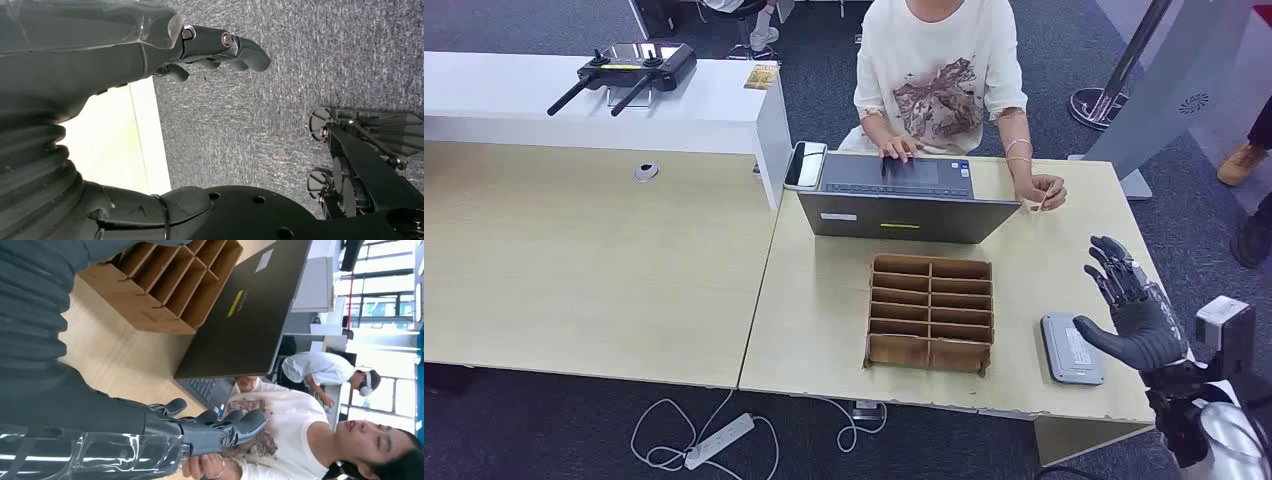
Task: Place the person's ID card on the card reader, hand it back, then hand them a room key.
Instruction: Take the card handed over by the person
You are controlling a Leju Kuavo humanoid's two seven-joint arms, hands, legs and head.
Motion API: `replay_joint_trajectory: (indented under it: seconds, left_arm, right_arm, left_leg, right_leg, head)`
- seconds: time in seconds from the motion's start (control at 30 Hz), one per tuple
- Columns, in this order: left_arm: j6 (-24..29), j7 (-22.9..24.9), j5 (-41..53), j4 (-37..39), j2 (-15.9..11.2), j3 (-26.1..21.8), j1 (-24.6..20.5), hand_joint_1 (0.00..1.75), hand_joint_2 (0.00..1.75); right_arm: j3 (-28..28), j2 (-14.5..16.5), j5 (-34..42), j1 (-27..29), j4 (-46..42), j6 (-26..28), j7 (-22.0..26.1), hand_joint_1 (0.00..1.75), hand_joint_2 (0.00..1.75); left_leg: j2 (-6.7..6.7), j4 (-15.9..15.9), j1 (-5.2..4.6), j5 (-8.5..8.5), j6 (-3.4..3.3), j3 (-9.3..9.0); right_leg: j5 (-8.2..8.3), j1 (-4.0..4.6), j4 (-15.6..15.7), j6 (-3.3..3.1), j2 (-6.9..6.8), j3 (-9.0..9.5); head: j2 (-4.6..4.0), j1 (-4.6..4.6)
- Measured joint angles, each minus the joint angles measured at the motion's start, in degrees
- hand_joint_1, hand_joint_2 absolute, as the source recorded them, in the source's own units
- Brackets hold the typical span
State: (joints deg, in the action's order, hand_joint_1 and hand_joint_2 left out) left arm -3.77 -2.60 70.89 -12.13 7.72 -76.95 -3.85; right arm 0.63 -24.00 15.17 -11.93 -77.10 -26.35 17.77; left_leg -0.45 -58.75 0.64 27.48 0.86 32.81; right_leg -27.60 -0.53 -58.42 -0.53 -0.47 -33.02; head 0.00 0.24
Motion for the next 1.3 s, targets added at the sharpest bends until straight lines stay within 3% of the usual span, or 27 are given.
replay_joint_trajectory:
  seconds: [0.43,0.83,1.07,1.17,1.3]
  left_arm:
    - [0.3,0.2,-0.1,0.0,0.3,-0.4,0.0,0.0,1.75]
    - [0.6,-0.4,1.5,0.0,1.1,-0.5,0.2,0.0,1.75]
    - [0.5,-0.4,1.8,0.0,1.3,-0.5,0.2,0.0,1.75]
    - [0.1,-0.4,2.1,0.0,1.1,-0.4,0.2,0.0,1.75]
    - [-0.5,-0.4,2.3,0.0,0.5,-0.3,0.0,0.0,1.75]
  right_arm:
    - [-1.4,1.4,-14.3,-3.1,-2.6,15.1,-0.1,0.0,1.75]
    - [-3.4,2.9,-35.7,-7.5,-7.3,33.6,-0.8,0.0,1.75]
    - [-4.6,3.4,-41.6,-10.1,-7.3,37.4,-1.9,0.0,1.75]
    - [-5.7,3.4,-49.1,-13.4,-5.8,41.4,-3.9,0.0,1.75]
    - [-8.7,3.4,-56.0,-22.3,0.5,43.6,-6.2,0.0,1.75]
  left_leg:
    - [-0.03,0.0,0.0,-0.01,0.0,0.01]
    - [-0.02,0.0,0.0,-0.01,0.01,0.02]
    - [-0.05,0.0,0.0,-0.02,0.01,0.04]
    - [0.08,0.0,0.0,-0.02,0.01,0.04]
    - [0.22,0.0,0.0,-0.09,-0.01,0.03]
  right_leg:
    - [0.0,0.0,0.0,0.0,-0.02,0.0]
    - [0.0,0.0,0.0,0.0,-0.01,-0.01]
    - [0.01,0.0,0.0,0.0,-0.03,-0.01]
    - [0.03,0.0,-0.1,0.0,0.09,-0.04]
    - [0.12,0.0,-0.1,0.01,0.19,-0.09]
  head:
    - [0.0,0.01]
    - [0.0,0.01]
    - [0.0,0.0]
    - [0.0,0.0]
    - [0.0,0.01]
